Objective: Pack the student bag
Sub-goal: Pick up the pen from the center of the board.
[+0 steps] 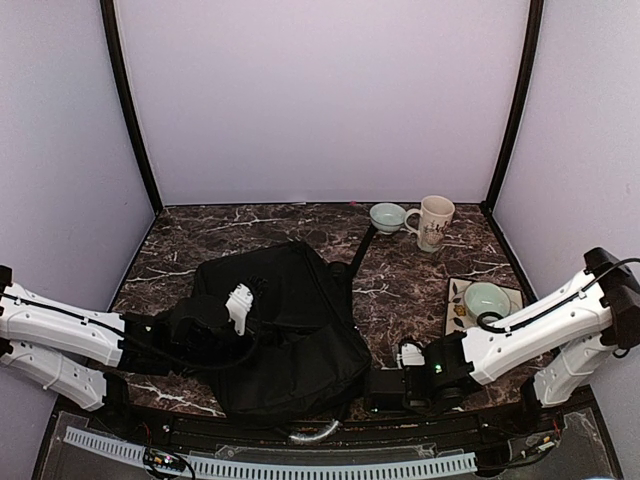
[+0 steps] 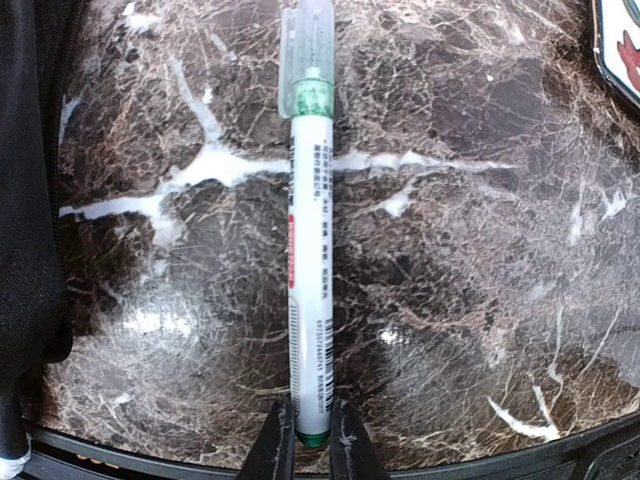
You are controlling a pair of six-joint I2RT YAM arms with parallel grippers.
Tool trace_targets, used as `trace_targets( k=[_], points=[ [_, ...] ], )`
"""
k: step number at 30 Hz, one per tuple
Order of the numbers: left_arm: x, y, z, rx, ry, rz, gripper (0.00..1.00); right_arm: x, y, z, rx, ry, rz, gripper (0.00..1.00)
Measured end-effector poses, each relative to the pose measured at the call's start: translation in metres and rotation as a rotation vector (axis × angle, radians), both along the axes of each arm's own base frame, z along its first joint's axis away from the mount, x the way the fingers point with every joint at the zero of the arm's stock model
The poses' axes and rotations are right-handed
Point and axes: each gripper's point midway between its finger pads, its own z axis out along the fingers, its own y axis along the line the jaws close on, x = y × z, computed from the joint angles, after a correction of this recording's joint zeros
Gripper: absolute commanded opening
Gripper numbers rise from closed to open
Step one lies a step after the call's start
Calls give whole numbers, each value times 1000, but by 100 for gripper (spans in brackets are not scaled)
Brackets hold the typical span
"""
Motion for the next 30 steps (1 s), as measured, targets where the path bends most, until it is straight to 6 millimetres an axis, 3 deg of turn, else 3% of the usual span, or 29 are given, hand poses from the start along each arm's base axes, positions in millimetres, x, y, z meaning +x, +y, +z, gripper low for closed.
trace_targets(
  k=[5, 9, 14, 30],
  points=[
    [0, 0, -1, 1, 2, -3, 0, -3, -2, -6, 19, 4, 14, 18],
    [-2, -1, -2, -5, 2, -17, 0, -7, -5, -14, 25, 9, 31, 31],
    [-3, -4, -3, -9, 2, -36, 0, -8, 2, -14, 61, -6, 42, 38],
    [-4, -10, -12, 7, 10, -67, 0, 12, 15, -16, 1, -192, -12, 31]
  ],
)
